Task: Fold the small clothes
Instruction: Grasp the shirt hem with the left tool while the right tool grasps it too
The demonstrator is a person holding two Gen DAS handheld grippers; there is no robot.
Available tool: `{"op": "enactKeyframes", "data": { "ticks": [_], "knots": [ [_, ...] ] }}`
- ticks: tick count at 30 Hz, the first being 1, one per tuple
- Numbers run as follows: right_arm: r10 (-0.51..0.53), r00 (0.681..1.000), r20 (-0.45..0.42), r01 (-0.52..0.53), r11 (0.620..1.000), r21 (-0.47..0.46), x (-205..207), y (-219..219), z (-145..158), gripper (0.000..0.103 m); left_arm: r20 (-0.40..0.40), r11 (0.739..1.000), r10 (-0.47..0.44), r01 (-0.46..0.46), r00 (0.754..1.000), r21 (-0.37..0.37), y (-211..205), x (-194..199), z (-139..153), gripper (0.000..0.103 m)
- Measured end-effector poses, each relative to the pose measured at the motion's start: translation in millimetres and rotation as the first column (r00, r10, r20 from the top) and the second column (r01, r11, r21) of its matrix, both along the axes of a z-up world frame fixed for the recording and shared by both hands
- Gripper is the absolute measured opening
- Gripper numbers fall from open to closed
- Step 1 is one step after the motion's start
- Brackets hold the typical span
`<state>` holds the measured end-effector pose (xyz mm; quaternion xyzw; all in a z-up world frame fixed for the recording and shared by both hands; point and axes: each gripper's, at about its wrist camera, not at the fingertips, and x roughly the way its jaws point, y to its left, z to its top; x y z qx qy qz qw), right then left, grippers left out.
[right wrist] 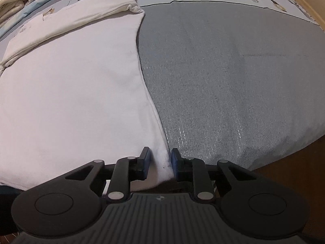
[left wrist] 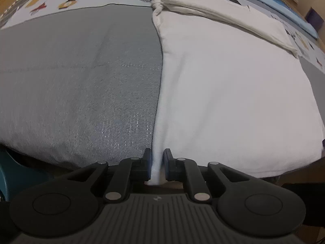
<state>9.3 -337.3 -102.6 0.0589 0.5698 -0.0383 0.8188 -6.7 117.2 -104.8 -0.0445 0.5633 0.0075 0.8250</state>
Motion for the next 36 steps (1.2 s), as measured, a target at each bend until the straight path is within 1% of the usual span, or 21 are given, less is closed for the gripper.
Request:
{"op": "enactKeyframes", "data": {
  "ticks": [1,2,3,4,7,9,11,13,14,16,21,24,26,28,30,33,36],
  "knots": [
    [0.007,1.000,0.002,-0.007,1.000,-0.003,0.6,1.2,-0.5,0.022,0.004,1.000,-0.002,0.002,1.000,-0.003,-0.2,-1.1,1.0,0.006],
    [0.013,1.000,0.004,-0.013,1.000,-0.002,-0.1,1.4,0.1,0.013,0.013,1.000,0.002,-0.002,1.000,-0.007,0.4,-1.7,3.0,0.006],
    [0.016,1.000,0.009,-0.016,1.000,0.006,0.3,1.5,0.6,0.007,0.030,1.000,0.008,-0.008,1.000,-0.008,1.1,-1.6,6.2,0.005],
    [0.014,1.000,0.022,-0.014,1.000,0.019,0.3,0.9,2.6,0.006,0.045,1.000,0.013,-0.013,0.999,-0.010,2.1,-3.0,9.3,0.005],
    [-0.009,0.996,0.094,0.005,0.999,0.050,-3.0,-4.5,15.5,0.006,0.064,0.999,0.027,-0.025,0.998,-0.028,5.0,-6.7,14.8,0.006],
    [-0.019,0.994,0.108,0.014,0.999,0.051,-3.3,-7.7,17.9,0.006,0.035,0.999,0.033,-0.032,0.999,-0.039,6.2,-6.8,10.0,0.007],
    [-0.028,0.997,0.066,0.024,0.998,0.057,-1.1,-10.5,10.6,0.007,-0.011,0.999,0.025,-0.026,1.000,-0.042,5.4,-4.7,1.0,0.007],
    [-0.023,1.000,0.002,0.022,0.998,0.054,2.3,-10.2,0.3,0.008,-0.014,1.000,0.010,-0.010,1.000,-0.024,1.9,-5.3,-0.1,0.007],
    [-0.015,1.000,-0.006,0.015,0.999,0.034,3.2,-8.3,-1.6,0.011,-0.015,1.000,0.006,-0.006,1.000,-0.021,1.3,-4.7,0.3,0.007],
    [0.005,1.000,-0.002,-0.005,1.000,0.013,3.8,-4.2,-0.9,0.011,-0.014,1.000,0.009,-0.009,1.000,-0.025,3.0,-5.2,0.9,0.007],
    [0.015,1.000,-0.001,-0.015,1.000,0.010,3.2,-3.9,-0.1,0.012,-0.011,1.000,0.002,-0.002,1.000,-0.021,3.3,-8.2,2.0,0.007],
    [0.019,1.000,0.014,-0.019,1.000,0.006,-2.1,-1.3,4.7,0.008,-0.004,1.000,0.001,-0.001,1.000,-0.015,1.0,-5.1,4.1,0.007],
    [0.001,0.999,0.050,-0.002,1.000,0.013,-3.8,-2.9,10.5,0.007,0.020,1.000,-0.004,0.004,1.000,-0.011,0.0,-4.2,8.8,0.006],
    [-0.016,0.994,0.106,0.013,1.000,0.026,-5.7,-4.8,20.5,0.007,0.060,1.000,-0.007,0.007,0.998,-0.002,0.8,-4.1,18.8,0.006],
    [-0.030,0.985,0.168,0.023,0.999,0.047,-8.1,-7.8,33.9,0.006,0.101,1.000,0.006,-0.004,0.995,-0.021,5.6,-4.4,32.6,0.005],
    [-0.052,0.960,0.277,0.027,0.995,0.094,-14.7,-15.2,61.8,0.006,0.151,0.999,0.005,0.003,0.989,-0.054,12.2,-7.2,58.9,0.005],
    [-0.079,0.931,0.355,0.028,0.989,0.146,-23.2,-23.5,92.4,0.006,0.219,0.997,-0.050,0.063,0.974,-0.053,10.6,-13.7,94.8,0.005]
  ]
}}
